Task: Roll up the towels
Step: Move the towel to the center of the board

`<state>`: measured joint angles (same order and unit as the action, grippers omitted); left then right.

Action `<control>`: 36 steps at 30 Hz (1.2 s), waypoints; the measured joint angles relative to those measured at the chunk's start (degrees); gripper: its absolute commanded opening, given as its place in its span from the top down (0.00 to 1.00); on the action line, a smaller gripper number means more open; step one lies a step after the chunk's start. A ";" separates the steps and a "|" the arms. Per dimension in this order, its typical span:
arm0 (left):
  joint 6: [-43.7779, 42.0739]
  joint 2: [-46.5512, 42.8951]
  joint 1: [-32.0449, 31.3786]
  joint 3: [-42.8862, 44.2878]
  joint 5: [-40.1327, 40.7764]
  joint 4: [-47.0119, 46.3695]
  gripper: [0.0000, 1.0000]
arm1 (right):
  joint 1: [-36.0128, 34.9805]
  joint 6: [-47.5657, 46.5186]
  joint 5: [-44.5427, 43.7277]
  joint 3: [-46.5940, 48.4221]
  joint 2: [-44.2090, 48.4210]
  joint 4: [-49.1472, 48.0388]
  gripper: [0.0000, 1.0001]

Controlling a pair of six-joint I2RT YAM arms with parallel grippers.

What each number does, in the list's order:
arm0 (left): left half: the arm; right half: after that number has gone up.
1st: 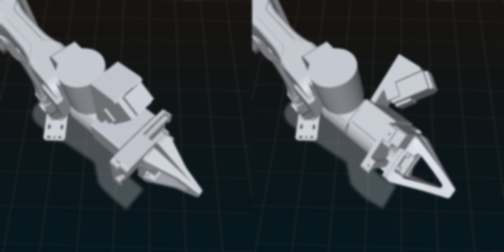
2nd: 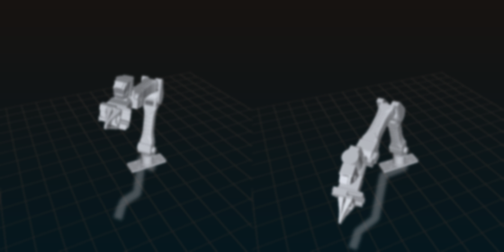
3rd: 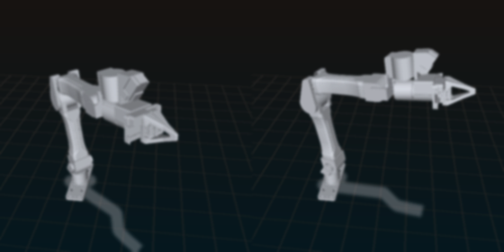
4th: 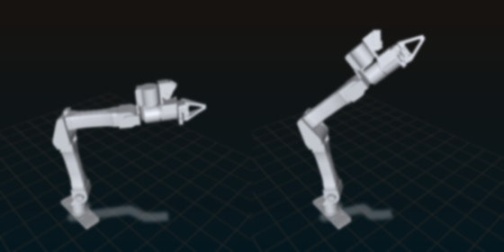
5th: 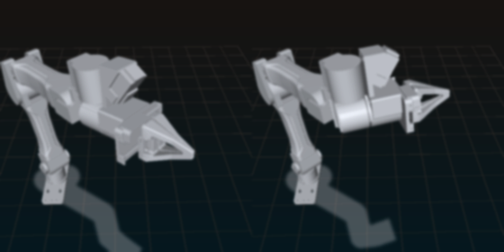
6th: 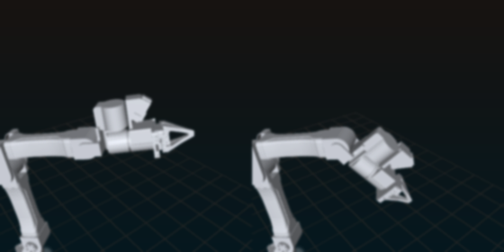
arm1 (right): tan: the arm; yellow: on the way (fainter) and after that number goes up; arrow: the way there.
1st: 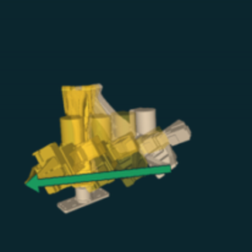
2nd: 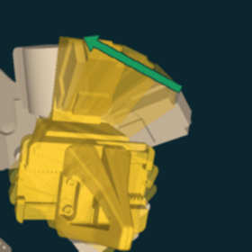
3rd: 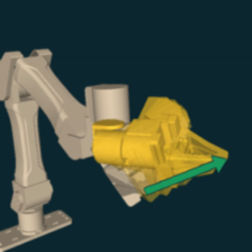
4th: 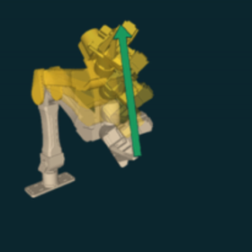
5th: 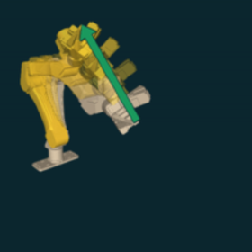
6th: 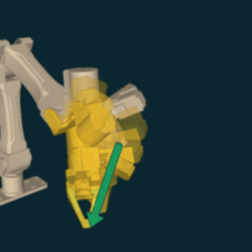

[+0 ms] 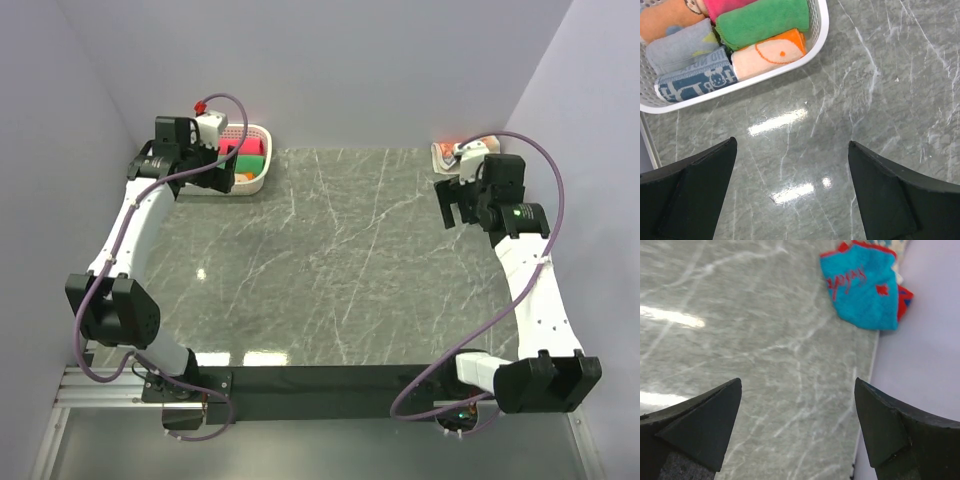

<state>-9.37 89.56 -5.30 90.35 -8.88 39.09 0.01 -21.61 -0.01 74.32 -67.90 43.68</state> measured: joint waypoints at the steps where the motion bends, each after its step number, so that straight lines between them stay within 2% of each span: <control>1: 0.00 0.11 -0.07 0.00 0.00 0.00 0.01 | 0.59 -0.11 -0.35 0.04 -0.48 -0.04 0.00; 4: 0.00 0.52 -0.15 0.37 -0.02 0.35 0.00 | 3.78 -0.33 -1.42 2.95 -5.14 0.98 0.00; 12: 1.57 3.34 -0.15 3.96 0.94 2.01 0.01 | 8.98 0.55 -3.72 12.44 -25.46 1.90 0.00; 20: 4.37 3.43 -0.17 3.93 4.96 2.27 0.01 | 13.05 1.40 -5.81 28.57 -45.53 0.26 0.00; 29: 5.60 3.50 -0.20 2.56 7.19 2.34 0.01 | 14.53 1.40 -7.50 45.86 -64.98 -0.07 0.02; 33: 6.03 3.72 -0.24 2.56 7.30 2.40 0.01 | 14.62 1.36 -7.17 47.25 -68.35 -0.11 0.09; 34: 6.05 3.85 -0.26 2.56 7.30 2.43 0.01 | 14.64 1.36 -6.73 47.25 -68.74 0.04 0.17; 36: 6.05 4.15 -0.37 2.62 7.28 2.67 0.00 | 14.64 1.42 -5.57 47.52 -69.66 0.42 0.26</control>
<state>-3.31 93.71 -5.67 92.97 -1.61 41.76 14.66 -20.18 -5.58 121.84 -137.56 44.10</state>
